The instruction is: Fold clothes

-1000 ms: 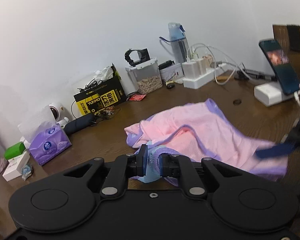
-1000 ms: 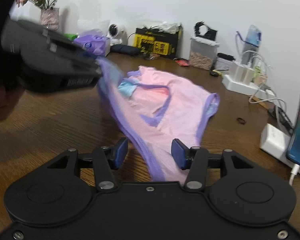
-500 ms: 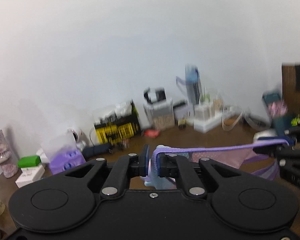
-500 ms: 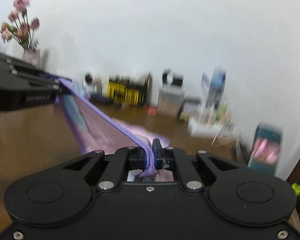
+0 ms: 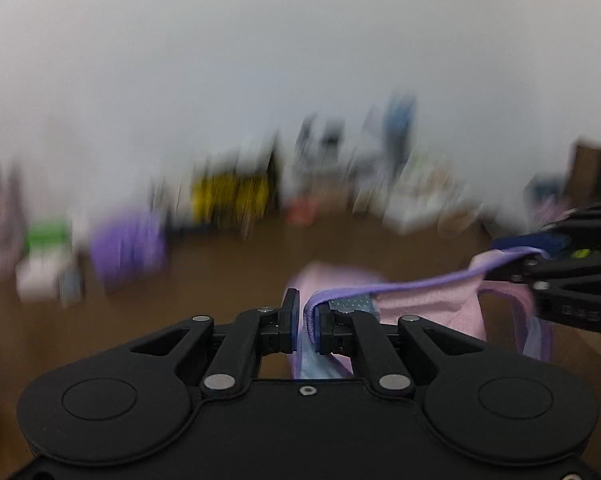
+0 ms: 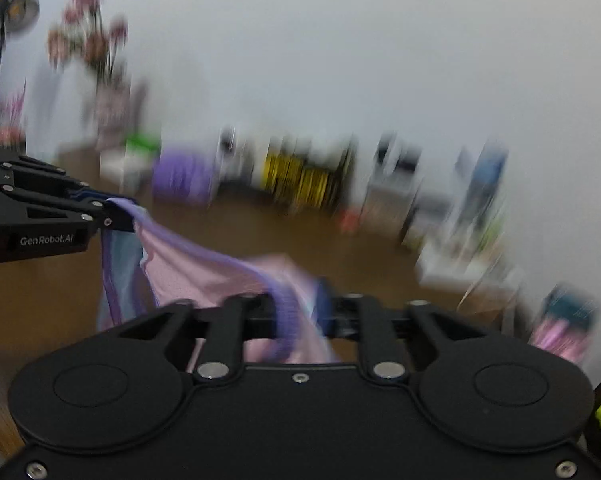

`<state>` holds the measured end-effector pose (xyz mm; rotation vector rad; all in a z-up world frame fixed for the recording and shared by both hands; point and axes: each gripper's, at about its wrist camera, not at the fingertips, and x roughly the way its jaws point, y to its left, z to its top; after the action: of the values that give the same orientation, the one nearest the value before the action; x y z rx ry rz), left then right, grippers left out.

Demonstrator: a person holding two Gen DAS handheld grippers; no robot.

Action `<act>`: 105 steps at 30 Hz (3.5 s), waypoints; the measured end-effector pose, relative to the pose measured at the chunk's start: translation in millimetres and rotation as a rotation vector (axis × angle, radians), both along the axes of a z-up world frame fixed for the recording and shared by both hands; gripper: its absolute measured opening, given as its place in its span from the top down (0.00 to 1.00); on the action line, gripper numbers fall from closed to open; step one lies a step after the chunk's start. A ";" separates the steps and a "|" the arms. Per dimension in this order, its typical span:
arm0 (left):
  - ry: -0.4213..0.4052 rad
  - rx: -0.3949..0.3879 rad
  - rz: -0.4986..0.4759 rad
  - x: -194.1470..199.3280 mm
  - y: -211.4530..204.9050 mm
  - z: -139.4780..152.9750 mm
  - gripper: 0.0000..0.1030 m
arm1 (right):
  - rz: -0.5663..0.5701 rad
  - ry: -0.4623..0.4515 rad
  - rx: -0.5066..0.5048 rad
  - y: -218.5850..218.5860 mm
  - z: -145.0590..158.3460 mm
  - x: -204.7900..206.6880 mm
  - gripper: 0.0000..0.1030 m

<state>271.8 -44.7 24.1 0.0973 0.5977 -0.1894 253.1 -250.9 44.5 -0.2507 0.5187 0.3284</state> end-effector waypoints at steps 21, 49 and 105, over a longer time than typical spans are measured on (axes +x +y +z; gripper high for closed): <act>-0.269 0.259 -0.171 -82.3 -10.6 -33.4 0.36 | -0.033 -0.092 -0.070 15.4 -20.0 -61.0 0.92; -0.301 0.287 -0.594 -105.3 -49.3 -15.5 0.98 | 0.098 -0.207 -0.060 37.7 44.2 -84.3 0.92; -0.289 0.115 -0.218 -113.1 -27.4 27.6 0.97 | 0.020 -0.183 -0.505 98.0 -77.6 -91.3 0.71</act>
<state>158.7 -72.1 51.7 0.2970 0.3085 -0.3459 161.9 -152.9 -33.1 -0.7686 0.4113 0.1859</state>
